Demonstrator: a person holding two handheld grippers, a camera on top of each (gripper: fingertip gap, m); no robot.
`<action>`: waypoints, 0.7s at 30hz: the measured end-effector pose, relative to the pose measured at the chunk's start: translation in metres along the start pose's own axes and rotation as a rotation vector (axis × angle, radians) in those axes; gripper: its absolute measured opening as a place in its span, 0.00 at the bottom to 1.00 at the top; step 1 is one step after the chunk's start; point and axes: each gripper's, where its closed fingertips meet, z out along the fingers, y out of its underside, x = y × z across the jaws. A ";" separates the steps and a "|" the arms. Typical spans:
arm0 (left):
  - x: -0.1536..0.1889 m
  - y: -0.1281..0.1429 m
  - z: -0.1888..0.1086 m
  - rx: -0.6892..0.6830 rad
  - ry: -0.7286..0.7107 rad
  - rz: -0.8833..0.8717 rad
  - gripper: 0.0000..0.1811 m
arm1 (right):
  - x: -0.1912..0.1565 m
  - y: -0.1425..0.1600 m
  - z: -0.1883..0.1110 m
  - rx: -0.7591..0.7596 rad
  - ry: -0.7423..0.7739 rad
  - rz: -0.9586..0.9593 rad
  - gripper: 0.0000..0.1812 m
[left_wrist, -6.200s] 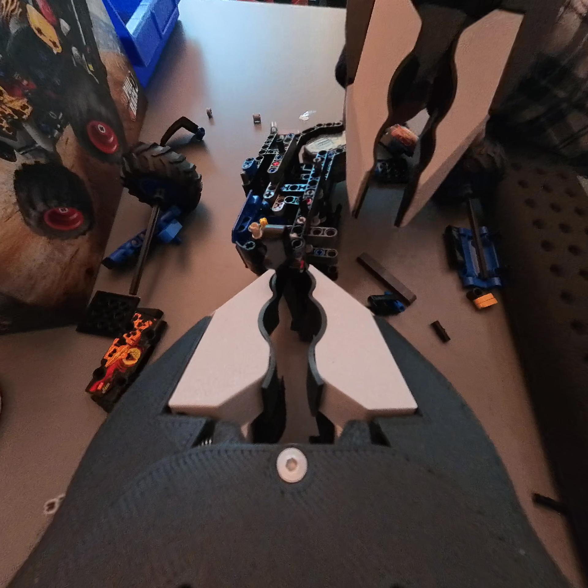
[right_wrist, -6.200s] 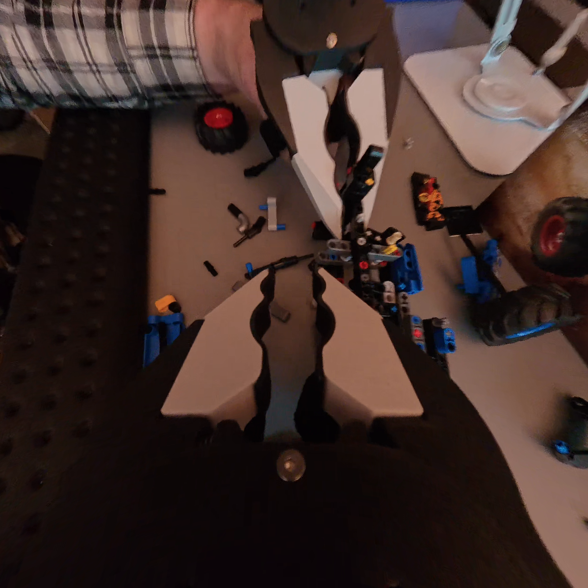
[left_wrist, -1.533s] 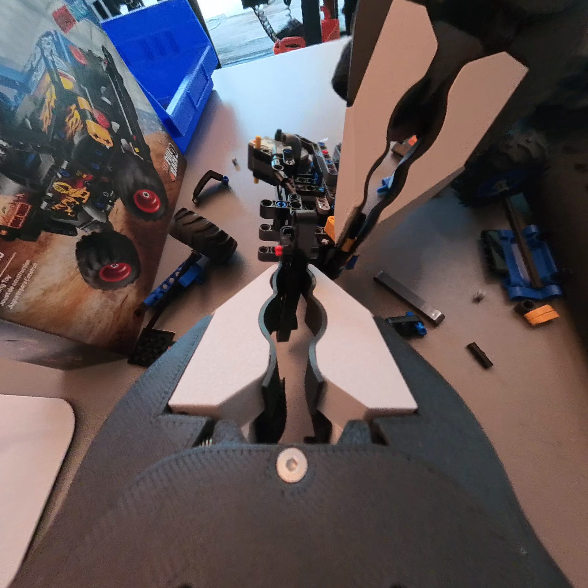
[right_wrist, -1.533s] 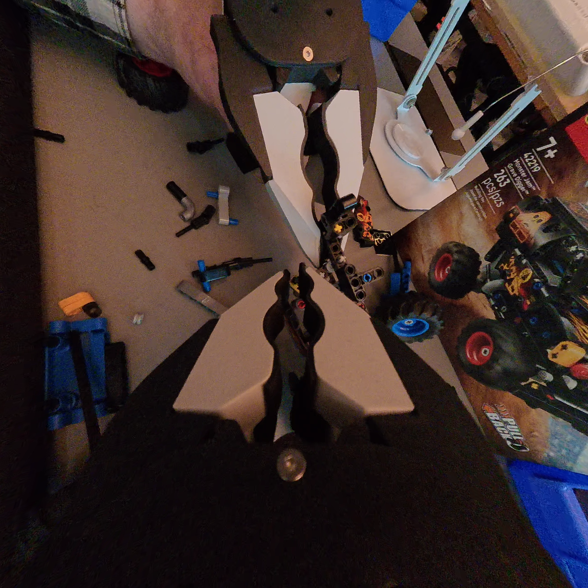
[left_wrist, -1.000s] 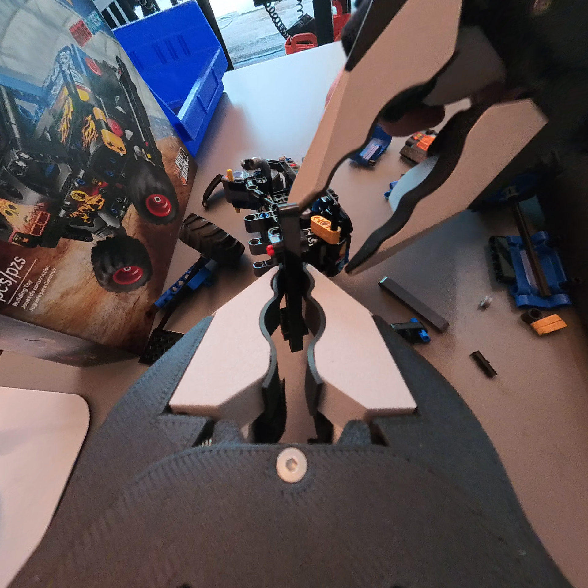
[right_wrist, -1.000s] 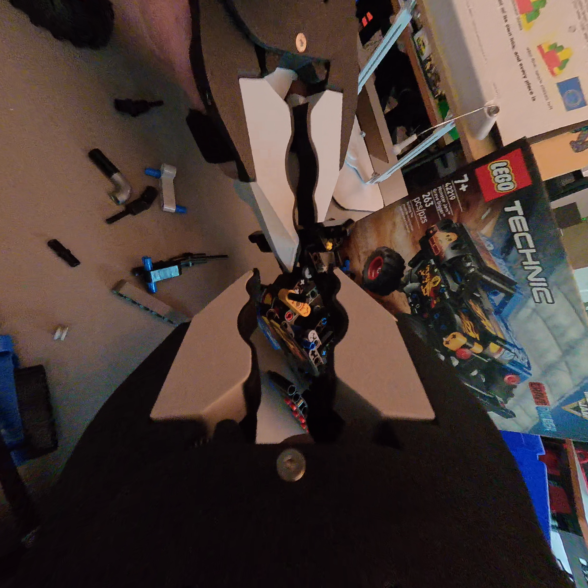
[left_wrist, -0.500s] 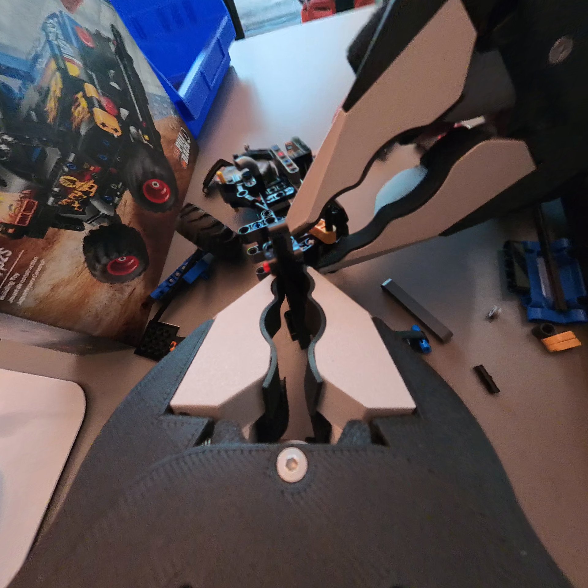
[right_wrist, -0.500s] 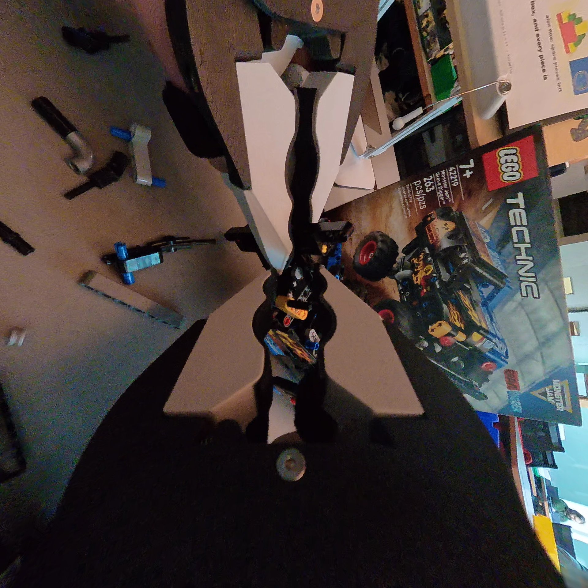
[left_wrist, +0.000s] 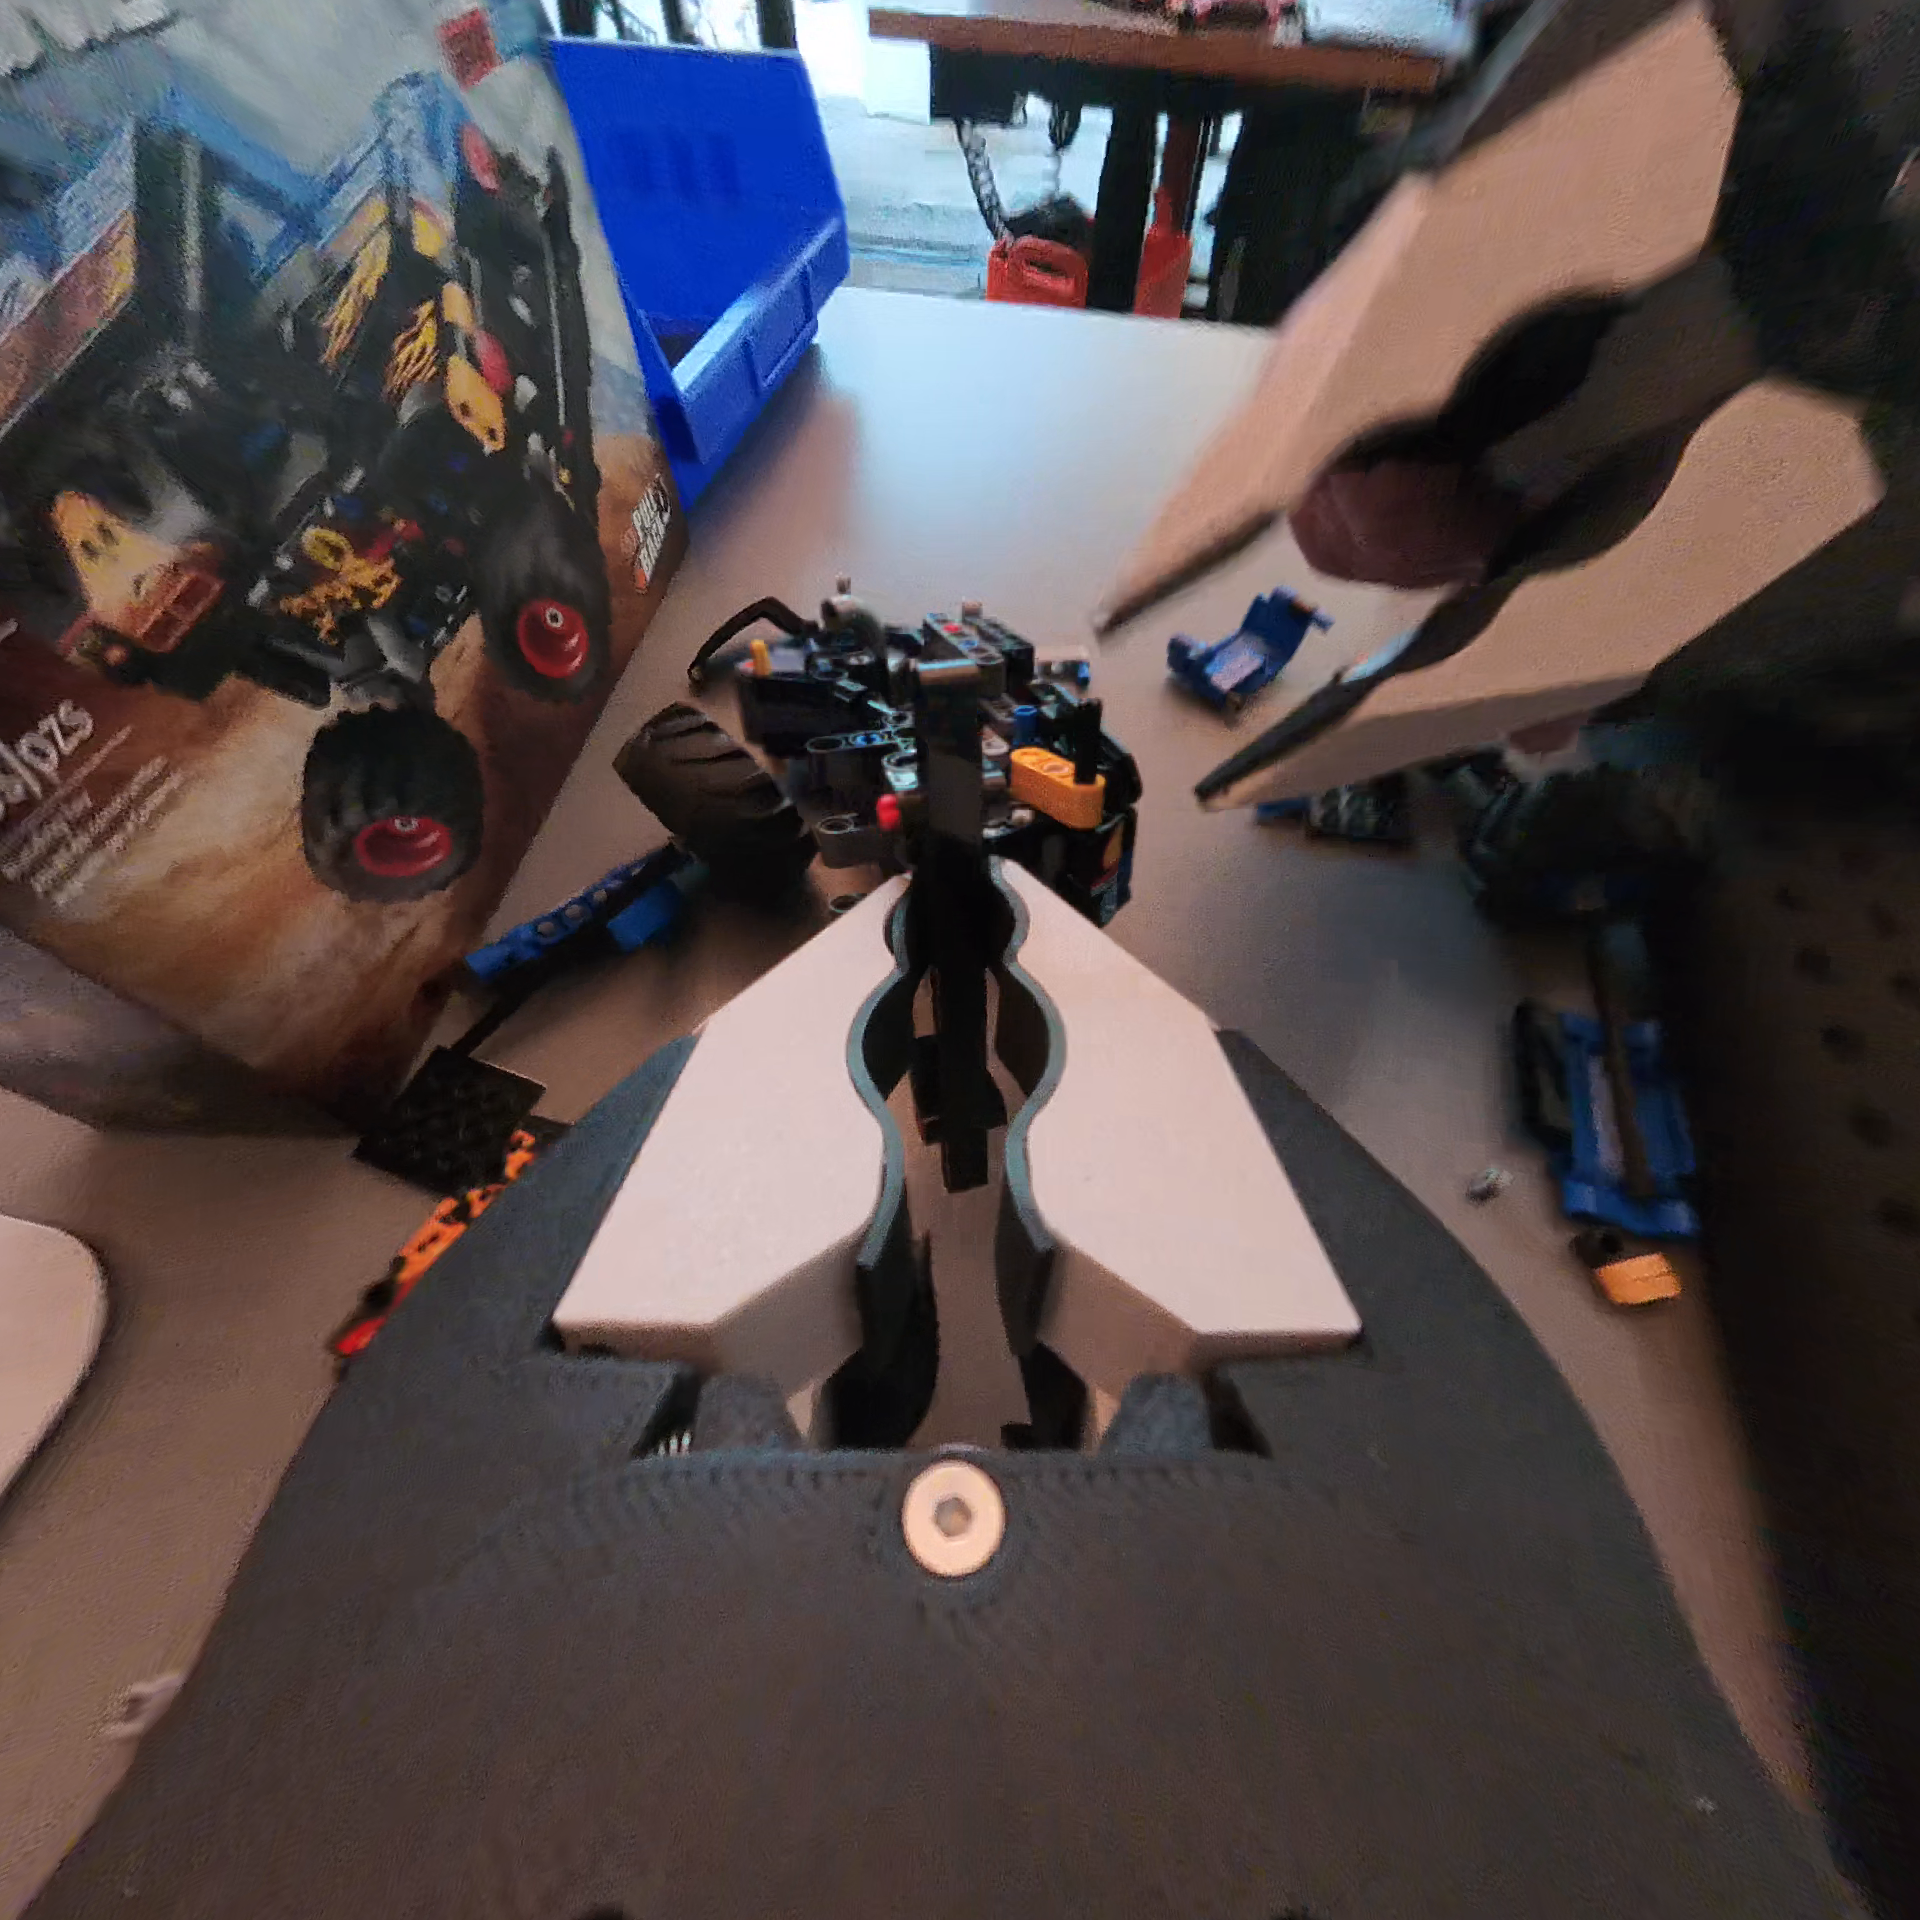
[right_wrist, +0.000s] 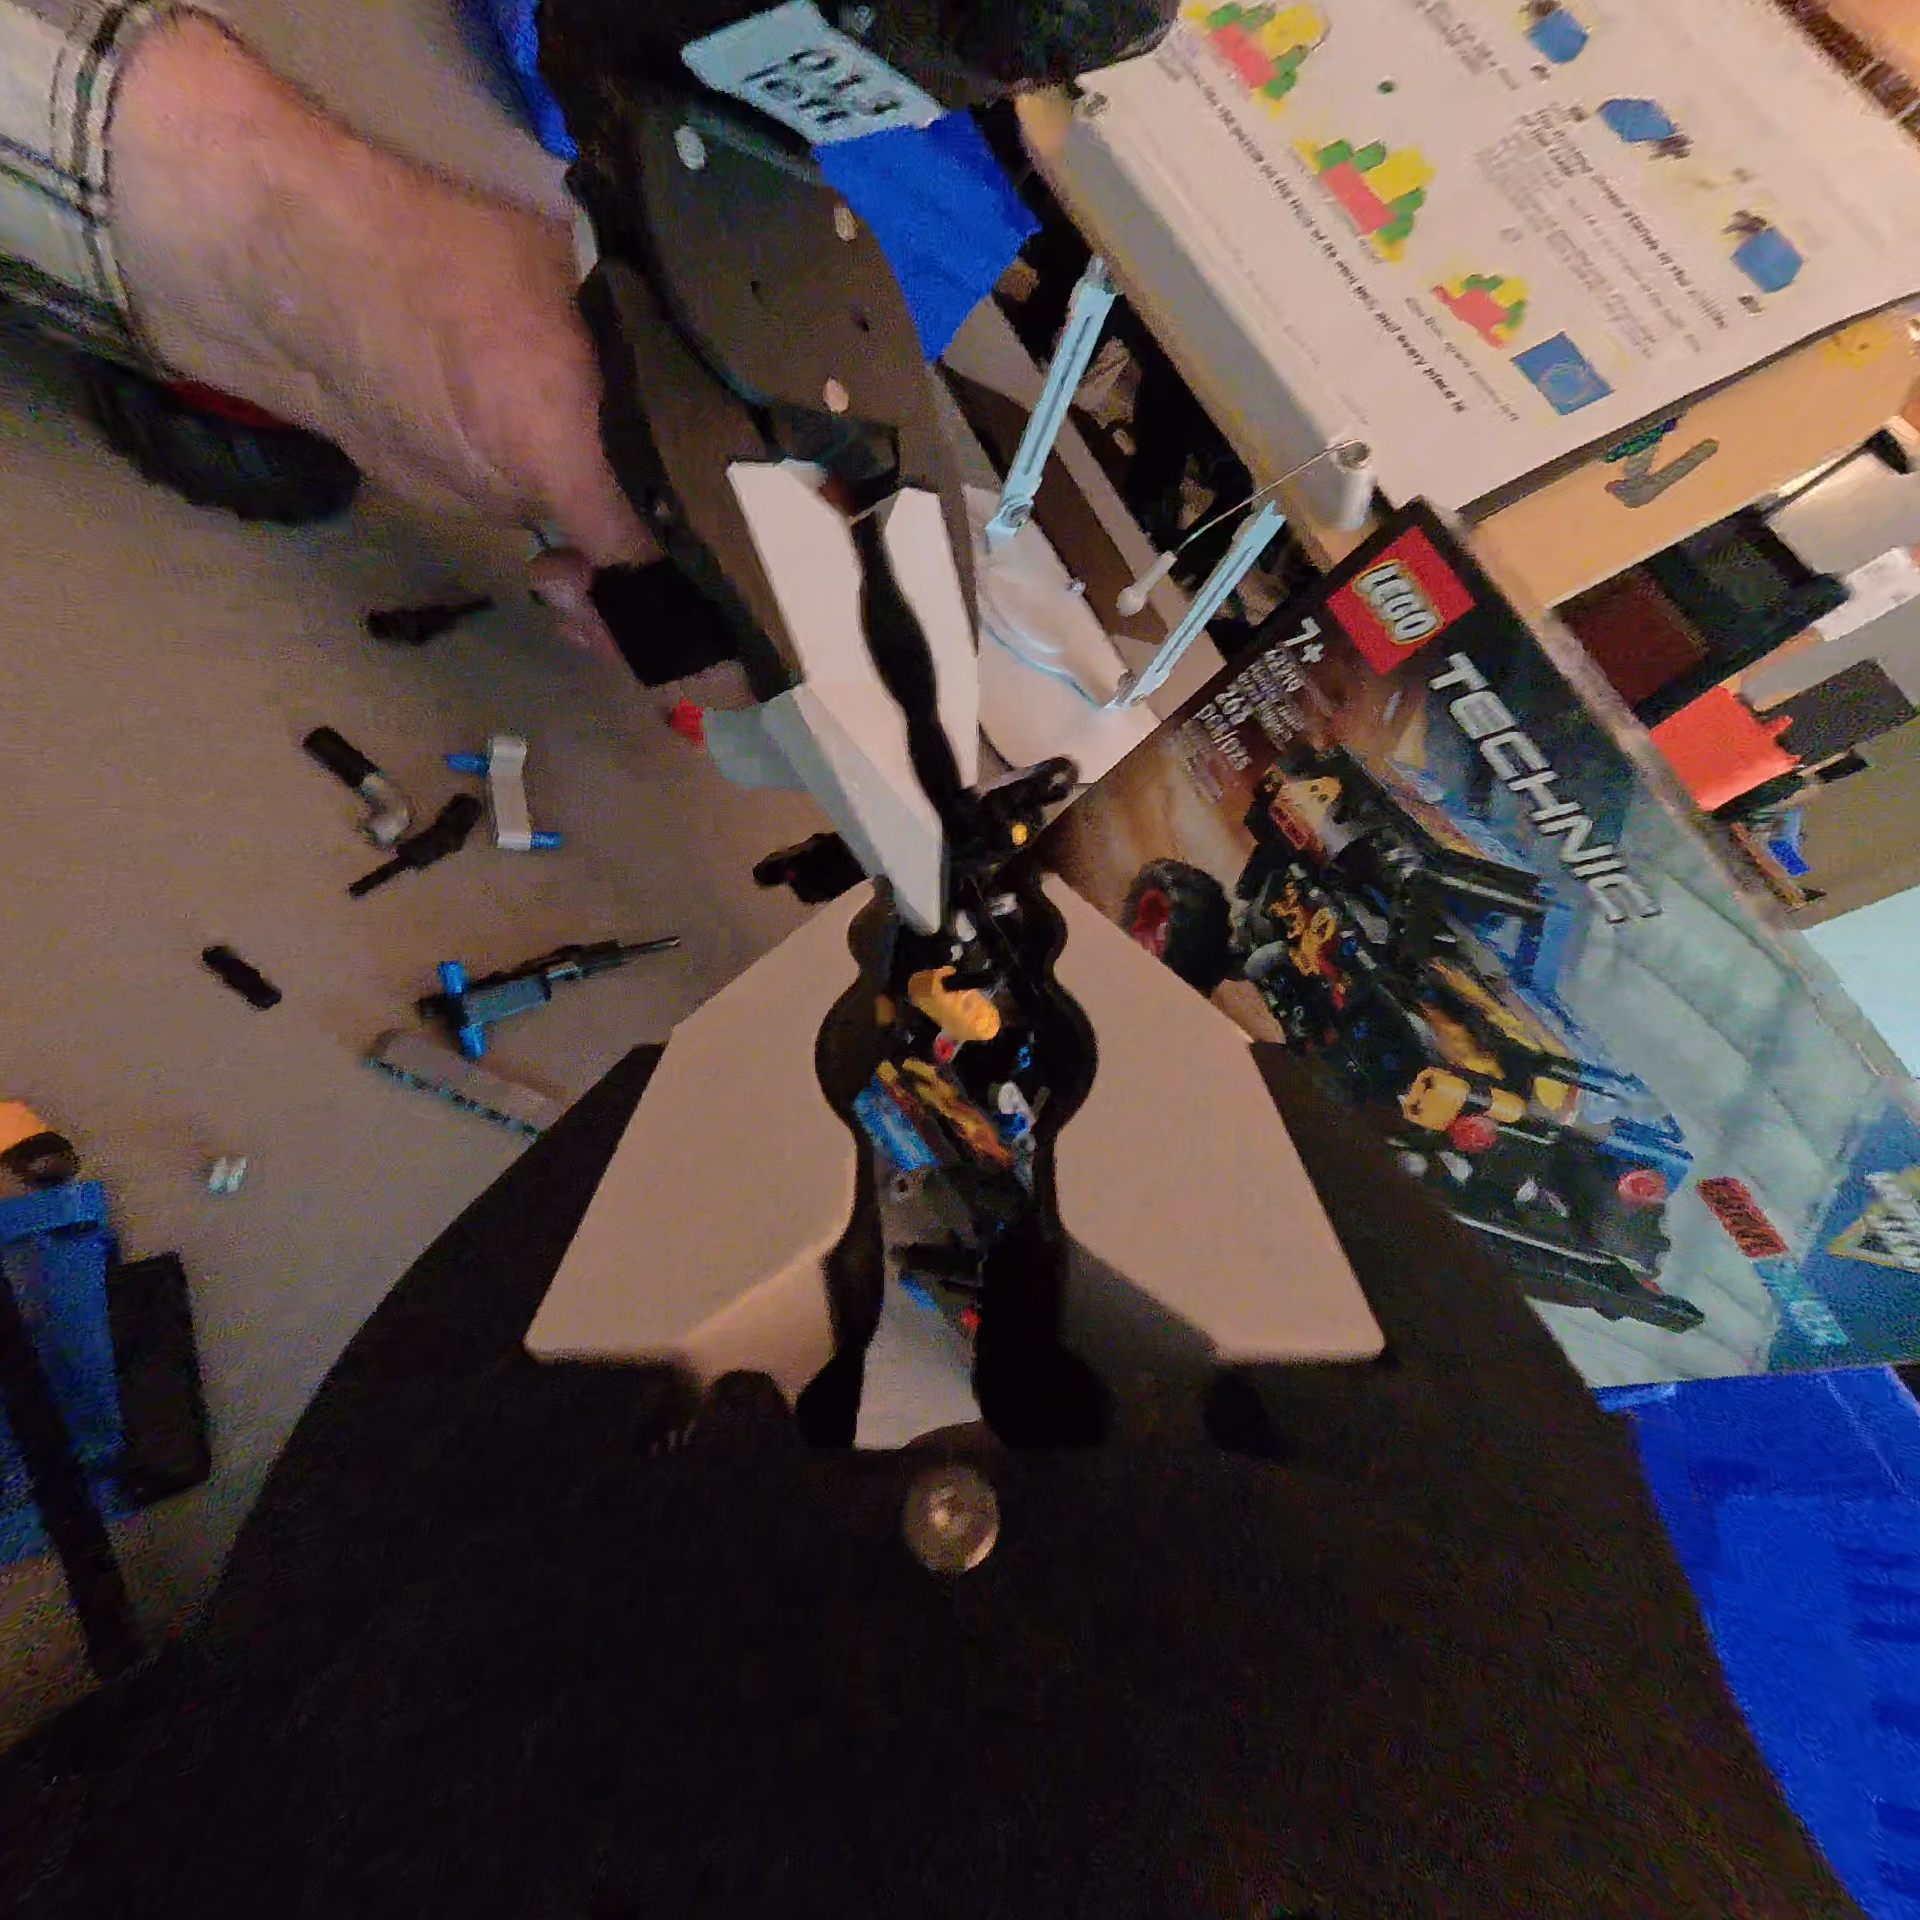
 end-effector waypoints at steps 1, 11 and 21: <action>0.000 -0.002 -0.002 0.027 0.024 -0.067 0.04 | -0.006 0.009 0.000 -0.032 -0.044 0.007 0.09; 0.000 -0.013 -0.008 0.123 0.145 -0.375 0.03 | -0.002 0.027 0.008 -0.125 0.017 -0.045 0.29; 0.003 -0.015 -0.009 0.113 0.136 -0.366 0.04 | -0.006 0.035 0.017 -0.186 0.041 -0.132 0.22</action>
